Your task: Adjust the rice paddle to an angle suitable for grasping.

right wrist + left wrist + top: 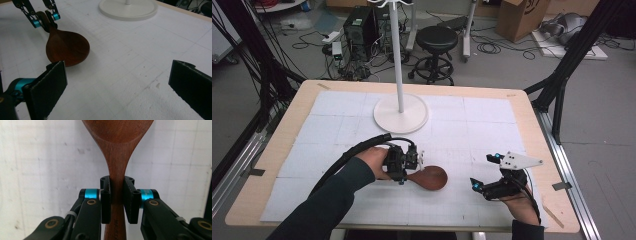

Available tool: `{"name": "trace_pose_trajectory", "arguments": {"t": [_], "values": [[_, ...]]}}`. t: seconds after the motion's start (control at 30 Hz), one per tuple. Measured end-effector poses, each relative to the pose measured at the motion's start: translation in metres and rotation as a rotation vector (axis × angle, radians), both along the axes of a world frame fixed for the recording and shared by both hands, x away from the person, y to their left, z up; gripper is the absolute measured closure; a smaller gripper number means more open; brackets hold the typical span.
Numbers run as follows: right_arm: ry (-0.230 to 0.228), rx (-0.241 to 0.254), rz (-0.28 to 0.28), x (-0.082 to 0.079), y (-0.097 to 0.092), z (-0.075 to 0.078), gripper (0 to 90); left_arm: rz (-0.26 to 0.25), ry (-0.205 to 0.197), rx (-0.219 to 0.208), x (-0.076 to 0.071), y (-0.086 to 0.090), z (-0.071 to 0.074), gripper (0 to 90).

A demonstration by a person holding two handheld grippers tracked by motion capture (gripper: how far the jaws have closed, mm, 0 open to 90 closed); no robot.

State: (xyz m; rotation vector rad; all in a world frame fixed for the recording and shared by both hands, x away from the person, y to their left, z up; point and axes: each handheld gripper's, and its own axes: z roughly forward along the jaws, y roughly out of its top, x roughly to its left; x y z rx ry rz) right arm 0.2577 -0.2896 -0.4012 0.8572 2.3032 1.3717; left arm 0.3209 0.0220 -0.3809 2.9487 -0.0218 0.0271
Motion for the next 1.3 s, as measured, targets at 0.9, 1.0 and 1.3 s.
{"name": "trace_pose_trajectory", "arguments": {"t": [0.9,1.0,1.3], "values": [[-0.021,0.025,-0.025,-0.006,-0.013,0.005,0.9,-0.122,0.000,0.035,0.002,-0.063,-0.018,78.2],[-0.021,0.024,-0.022,-0.006,-0.013,0.006,0.9,-0.129,-0.001,0.029,0.002,-0.066,-0.020,78.2],[-0.019,0.027,-0.021,-0.007,-0.014,0.006,0.9,-0.139,0.004,0.025,0.002,-0.070,-0.023,78.1]]}}
